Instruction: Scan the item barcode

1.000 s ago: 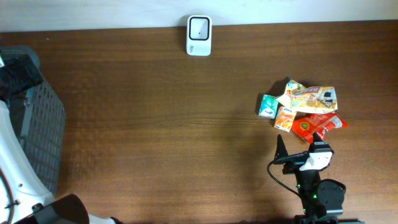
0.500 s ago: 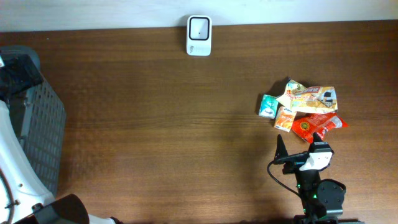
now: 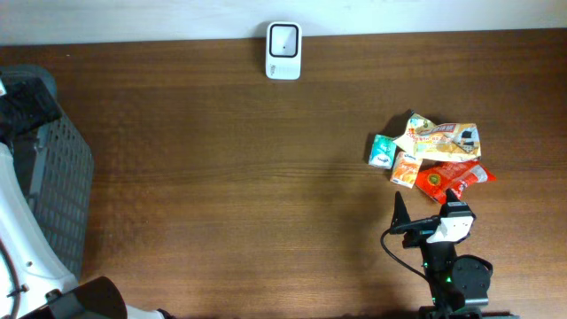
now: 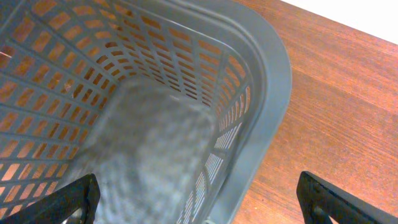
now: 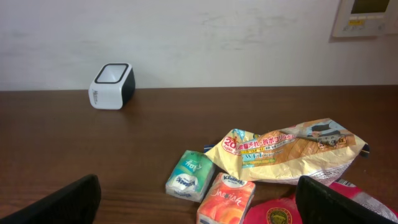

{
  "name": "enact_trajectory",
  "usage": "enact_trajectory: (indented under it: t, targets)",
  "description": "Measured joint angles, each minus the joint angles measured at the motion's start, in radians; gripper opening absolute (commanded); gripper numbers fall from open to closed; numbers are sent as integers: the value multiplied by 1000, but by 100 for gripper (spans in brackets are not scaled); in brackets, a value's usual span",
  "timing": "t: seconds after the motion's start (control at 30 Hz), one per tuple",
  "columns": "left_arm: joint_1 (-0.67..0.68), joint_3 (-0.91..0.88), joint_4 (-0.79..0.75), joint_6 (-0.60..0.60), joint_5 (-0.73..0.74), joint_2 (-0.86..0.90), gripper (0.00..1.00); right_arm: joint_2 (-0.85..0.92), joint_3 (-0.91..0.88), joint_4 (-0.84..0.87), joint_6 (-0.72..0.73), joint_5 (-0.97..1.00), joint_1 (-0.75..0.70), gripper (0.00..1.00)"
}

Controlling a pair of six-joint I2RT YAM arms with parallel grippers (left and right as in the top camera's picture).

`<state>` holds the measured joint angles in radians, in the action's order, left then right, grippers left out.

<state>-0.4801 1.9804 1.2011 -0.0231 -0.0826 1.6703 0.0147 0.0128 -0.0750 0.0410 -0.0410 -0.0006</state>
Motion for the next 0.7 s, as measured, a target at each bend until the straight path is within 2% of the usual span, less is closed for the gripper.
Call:
enact_trajectory:
  t: [0.4, 0.7]
  targets:
    - [17, 0, 0, 0, -1, -2, 99, 0, 0, 0, 0, 0, 0, 99]
    - [274, 0, -23, 0, -3, -106, 99, 0, 0, 0, 0, 0, 0, 99]
